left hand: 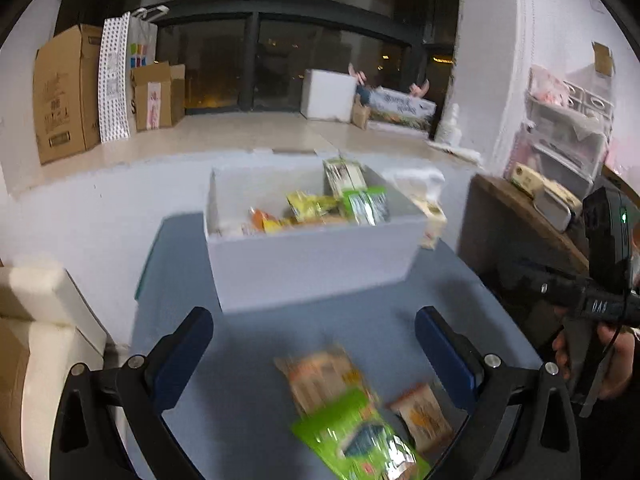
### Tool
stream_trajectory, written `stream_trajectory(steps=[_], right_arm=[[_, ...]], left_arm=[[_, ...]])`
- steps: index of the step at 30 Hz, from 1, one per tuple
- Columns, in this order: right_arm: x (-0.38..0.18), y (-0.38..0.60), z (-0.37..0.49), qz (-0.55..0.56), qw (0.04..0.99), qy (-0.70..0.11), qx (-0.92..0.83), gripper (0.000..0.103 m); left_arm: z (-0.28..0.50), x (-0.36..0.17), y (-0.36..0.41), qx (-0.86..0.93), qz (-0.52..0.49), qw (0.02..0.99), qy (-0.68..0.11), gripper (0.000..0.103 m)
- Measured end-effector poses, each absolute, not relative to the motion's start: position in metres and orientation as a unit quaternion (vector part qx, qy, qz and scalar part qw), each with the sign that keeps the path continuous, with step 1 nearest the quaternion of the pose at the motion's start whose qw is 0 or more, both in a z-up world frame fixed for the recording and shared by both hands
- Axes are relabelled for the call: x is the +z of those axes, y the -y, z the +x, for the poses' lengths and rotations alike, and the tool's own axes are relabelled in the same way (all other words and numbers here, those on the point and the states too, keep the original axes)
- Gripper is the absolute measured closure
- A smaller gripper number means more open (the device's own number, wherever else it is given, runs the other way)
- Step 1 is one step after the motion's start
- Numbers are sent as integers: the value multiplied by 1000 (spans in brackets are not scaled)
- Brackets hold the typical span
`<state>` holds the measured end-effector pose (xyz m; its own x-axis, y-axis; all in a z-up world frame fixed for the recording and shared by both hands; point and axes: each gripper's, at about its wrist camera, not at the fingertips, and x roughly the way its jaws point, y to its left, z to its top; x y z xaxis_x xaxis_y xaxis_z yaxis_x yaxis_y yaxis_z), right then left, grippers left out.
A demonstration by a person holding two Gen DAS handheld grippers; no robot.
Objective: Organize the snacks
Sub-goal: 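Grasp the clear jelly cup with the right gripper while the left grasps the second flatbread pack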
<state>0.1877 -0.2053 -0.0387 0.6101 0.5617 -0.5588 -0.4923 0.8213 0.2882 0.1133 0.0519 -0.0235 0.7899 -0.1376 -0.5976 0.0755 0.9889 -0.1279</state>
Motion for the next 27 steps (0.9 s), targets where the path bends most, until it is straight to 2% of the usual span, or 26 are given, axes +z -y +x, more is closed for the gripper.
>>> stream_trajectory(steps=[10, 20, 21, 22, 24, 27], right_arm=[[-128, 207, 136, 0, 881, -395, 260, 0], [-148, 191, 165, -9, 869, -424, 257, 0], [-150, 189, 167, -11, 867, -427, 256, 10], [-153, 187, 169, -17, 865, -433, 253, 35], [-151, 183, 169, -42, 874, -423, 233, 52], [-149, 186, 167, -25, 871, -424, 249, 52]], left_arm=[[73, -58, -38, -60, -68, 933, -348, 0], [74, -86, -50, -38, -97, 922, -373, 0], [75, -87, -50, -38, -98, 922, -373, 0], [77, -88, -50, -37, -96, 921, -375, 0], [81, -91, -49, -35, -92, 920, -379, 0], [87, -93, -46, -37, -88, 919, -383, 0]])
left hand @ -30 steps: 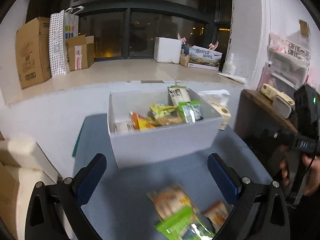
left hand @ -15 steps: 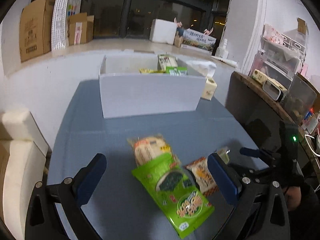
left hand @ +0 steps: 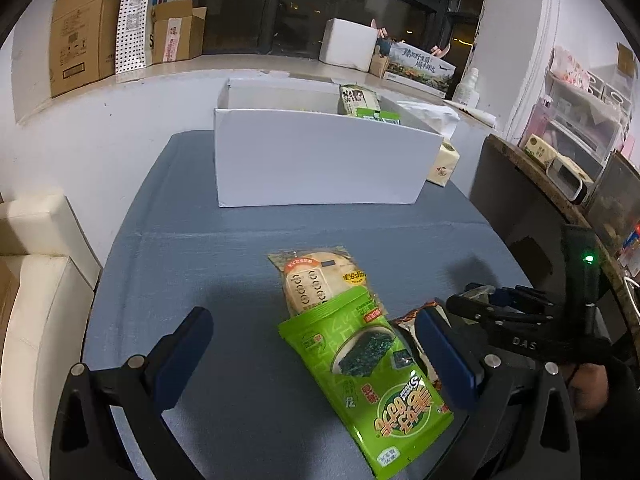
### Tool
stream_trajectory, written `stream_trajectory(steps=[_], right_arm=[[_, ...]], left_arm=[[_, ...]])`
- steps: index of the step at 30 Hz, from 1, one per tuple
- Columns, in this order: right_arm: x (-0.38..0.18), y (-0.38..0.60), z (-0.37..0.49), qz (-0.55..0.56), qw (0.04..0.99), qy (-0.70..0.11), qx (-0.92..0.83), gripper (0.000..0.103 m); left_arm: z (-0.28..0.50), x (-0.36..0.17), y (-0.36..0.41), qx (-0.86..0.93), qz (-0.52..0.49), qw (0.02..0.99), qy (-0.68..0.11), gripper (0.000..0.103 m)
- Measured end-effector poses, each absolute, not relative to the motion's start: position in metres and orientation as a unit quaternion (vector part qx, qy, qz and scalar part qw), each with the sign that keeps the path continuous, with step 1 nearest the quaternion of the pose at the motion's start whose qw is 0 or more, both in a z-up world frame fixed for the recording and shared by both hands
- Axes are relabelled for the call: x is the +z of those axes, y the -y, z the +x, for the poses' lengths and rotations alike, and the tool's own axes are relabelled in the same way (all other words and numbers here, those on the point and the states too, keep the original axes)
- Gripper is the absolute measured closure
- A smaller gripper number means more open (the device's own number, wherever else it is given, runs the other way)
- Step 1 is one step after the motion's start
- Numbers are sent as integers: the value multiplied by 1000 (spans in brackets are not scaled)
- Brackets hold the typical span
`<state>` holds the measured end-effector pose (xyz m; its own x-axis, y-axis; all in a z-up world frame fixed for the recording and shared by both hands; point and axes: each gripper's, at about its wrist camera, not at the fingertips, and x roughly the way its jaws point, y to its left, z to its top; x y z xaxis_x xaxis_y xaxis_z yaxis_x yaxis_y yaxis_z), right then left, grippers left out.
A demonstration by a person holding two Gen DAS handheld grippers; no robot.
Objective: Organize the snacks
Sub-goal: 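Grasp the clear jelly cup with the right gripper while the left grasps the second flatbread pack, then carry the jelly cup and flatbread pack over the white box and release both inside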
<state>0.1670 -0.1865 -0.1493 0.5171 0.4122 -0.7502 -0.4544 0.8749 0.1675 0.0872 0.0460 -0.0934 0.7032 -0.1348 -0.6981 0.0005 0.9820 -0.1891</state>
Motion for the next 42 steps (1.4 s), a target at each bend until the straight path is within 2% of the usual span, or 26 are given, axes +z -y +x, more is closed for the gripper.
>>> stream_trajectory(steps=[11, 15, 18, 20, 21, 22, 23, 28, 35, 42], right_arm=[[-115, 203, 143, -17, 895, -371, 246, 52], [-110, 203, 136, -22, 898, -363, 249, 52], [-110, 203, 134, -21, 897, -361, 252, 52], [-111, 203, 134, -21, 897, -361, 255, 52], [-111, 203, 134, -21, 897, -361, 256, 52], [-112, 204, 135, -19, 896, -361, 258, 52], [-112, 204, 135, -17, 896, -362, 258, 52], [-111, 206, 136, -16, 897, -360, 257, 52], [-103, 197, 141, -18, 895, -356, 267, 52], [-50, 174, 182, -8, 899, -315, 304, 52]], left_arm=[[170, -130, -9, 0, -56, 890, -453, 0], [187, -148, -6, 31, -79, 875, -477, 0], [191, -157, 0, 41, -56, 874, -480, 1], [192, -158, 5, 30, -36, 876, -480, 4], [192, -156, 5, 31, -25, 880, -474, 18], [192, -154, 4, 32, -23, 883, -469, 26], [193, -153, -1, 21, -39, 883, -468, 26], [189, -130, -15, 0, -64, 900, -430, 26], [164, -62, -15, -23, -43, 940, -338, 26], [180, -8, -37, -13, -25, 955, -297, 26]])
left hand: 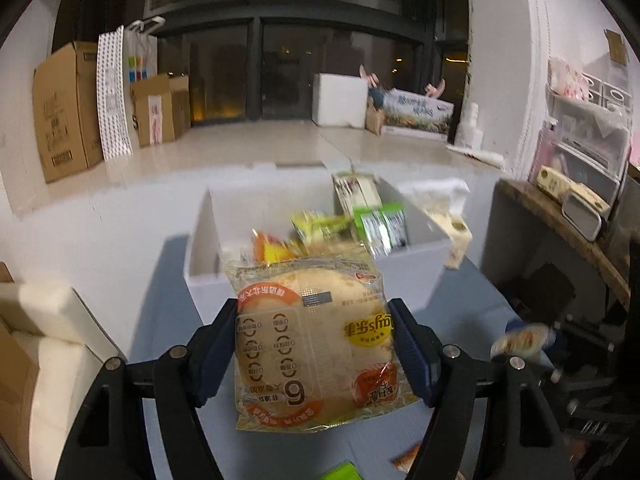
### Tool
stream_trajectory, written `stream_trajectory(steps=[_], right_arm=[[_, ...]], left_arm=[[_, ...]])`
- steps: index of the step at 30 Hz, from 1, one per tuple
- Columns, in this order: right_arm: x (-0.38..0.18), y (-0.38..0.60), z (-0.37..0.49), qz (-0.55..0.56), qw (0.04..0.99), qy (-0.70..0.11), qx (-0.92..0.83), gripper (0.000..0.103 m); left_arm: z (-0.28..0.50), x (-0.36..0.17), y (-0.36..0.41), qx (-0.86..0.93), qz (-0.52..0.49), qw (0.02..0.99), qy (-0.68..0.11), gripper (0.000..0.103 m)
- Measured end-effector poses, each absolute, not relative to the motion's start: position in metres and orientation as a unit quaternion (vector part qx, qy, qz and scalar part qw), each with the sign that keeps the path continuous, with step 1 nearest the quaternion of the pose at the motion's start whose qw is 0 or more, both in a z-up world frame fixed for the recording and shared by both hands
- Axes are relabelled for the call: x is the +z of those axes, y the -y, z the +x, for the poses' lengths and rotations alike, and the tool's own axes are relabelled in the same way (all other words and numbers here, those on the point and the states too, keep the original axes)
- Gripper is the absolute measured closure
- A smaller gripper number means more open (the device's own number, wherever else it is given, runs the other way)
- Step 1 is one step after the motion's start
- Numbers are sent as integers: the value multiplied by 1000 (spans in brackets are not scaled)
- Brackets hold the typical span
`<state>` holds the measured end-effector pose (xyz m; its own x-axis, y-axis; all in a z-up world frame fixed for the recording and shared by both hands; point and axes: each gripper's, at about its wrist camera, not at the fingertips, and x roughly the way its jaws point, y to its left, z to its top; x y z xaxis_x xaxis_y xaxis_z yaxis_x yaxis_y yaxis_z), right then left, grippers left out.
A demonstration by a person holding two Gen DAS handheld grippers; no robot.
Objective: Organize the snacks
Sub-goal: 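Carry the jelly cup and flatbread pack over the white box and release both inside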
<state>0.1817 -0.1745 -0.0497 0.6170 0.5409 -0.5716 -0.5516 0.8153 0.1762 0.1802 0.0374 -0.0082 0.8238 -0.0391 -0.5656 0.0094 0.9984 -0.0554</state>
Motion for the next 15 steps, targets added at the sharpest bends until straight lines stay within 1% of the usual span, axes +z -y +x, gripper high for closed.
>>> stream_trajectory(steps=[4, 6, 12, 15], right_arm=[[-11, 148, 228, -30, 908, -292, 298, 52], [-1, 136, 254, -28, 907, -299, 297, 52], [9, 104, 319, -39, 909, -304, 282, 52], [6, 96, 344, -25, 905, -316, 284, 51]], left_arm=[[202, 10, -53, 2, -17, 958, -285, 26], [219, 14, -60, 3, -15, 959, -284, 26], [266, 14, -70, 12, -12, 957, -288, 26], [286, 9, -73, 14, -15, 957, -290, 26]])
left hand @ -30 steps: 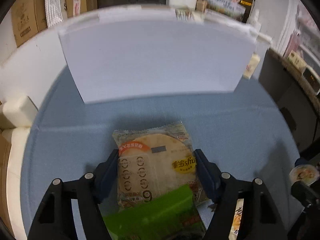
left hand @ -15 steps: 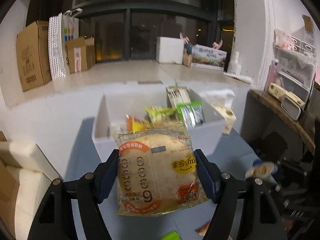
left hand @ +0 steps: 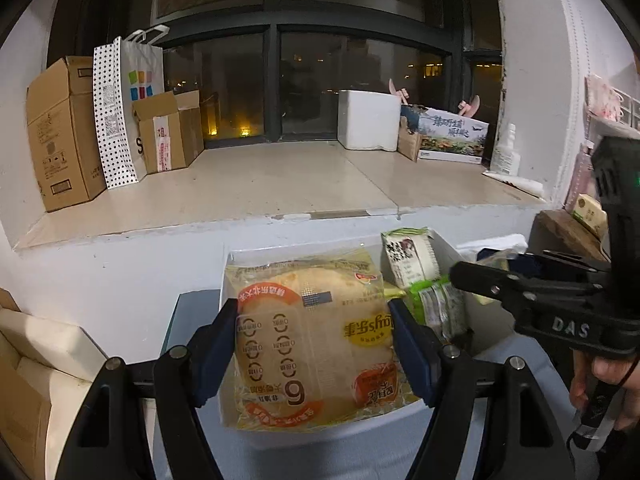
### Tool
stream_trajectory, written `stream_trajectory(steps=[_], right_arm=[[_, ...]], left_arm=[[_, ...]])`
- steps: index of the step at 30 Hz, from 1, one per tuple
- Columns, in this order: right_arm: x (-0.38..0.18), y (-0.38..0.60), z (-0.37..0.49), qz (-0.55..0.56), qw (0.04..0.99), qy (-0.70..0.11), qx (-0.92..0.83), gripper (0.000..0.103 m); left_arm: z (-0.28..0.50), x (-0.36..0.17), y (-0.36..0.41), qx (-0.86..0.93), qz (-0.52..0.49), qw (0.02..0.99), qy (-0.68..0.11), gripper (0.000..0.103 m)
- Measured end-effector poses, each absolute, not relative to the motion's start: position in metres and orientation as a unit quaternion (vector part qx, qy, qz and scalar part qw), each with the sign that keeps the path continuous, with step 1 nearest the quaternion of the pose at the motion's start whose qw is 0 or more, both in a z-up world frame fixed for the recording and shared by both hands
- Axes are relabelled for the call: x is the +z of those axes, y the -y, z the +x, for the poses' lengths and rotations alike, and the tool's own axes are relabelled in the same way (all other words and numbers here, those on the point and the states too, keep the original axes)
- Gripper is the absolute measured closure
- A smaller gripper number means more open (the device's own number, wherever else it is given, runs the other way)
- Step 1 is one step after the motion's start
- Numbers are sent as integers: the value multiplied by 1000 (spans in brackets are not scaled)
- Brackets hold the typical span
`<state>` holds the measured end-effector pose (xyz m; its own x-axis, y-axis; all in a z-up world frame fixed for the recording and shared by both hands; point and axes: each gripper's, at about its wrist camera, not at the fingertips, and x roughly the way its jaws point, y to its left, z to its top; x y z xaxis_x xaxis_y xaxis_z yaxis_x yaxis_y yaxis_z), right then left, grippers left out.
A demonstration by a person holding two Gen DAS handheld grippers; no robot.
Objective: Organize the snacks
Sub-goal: 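Carry the jelly cup and flatbread pack over the white box and release both inside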
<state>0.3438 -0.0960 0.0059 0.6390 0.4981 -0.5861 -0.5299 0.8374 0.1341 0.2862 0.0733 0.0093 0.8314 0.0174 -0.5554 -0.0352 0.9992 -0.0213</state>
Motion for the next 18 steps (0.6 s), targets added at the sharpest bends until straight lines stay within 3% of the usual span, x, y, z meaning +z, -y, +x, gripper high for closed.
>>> stream_trajectory(steps=[2, 3, 4, 18], right_arm=[[5, 92, 360, -13, 903, -324, 283, 48], [4, 92, 367, -7, 902, -329, 279, 28], [5, 93, 370, -2, 904, -330, 271, 1], [15, 132, 338, 70, 905, -303, 290, 0]], left_arm=[[303, 4, -75, 22, -11, 953, -303, 23], [307, 2, -76, 28, -9, 951, -309, 11], [310, -1, -78, 38, -6, 949, -312, 0], [266, 6, -76, 23, -31, 950, -311, 0]])
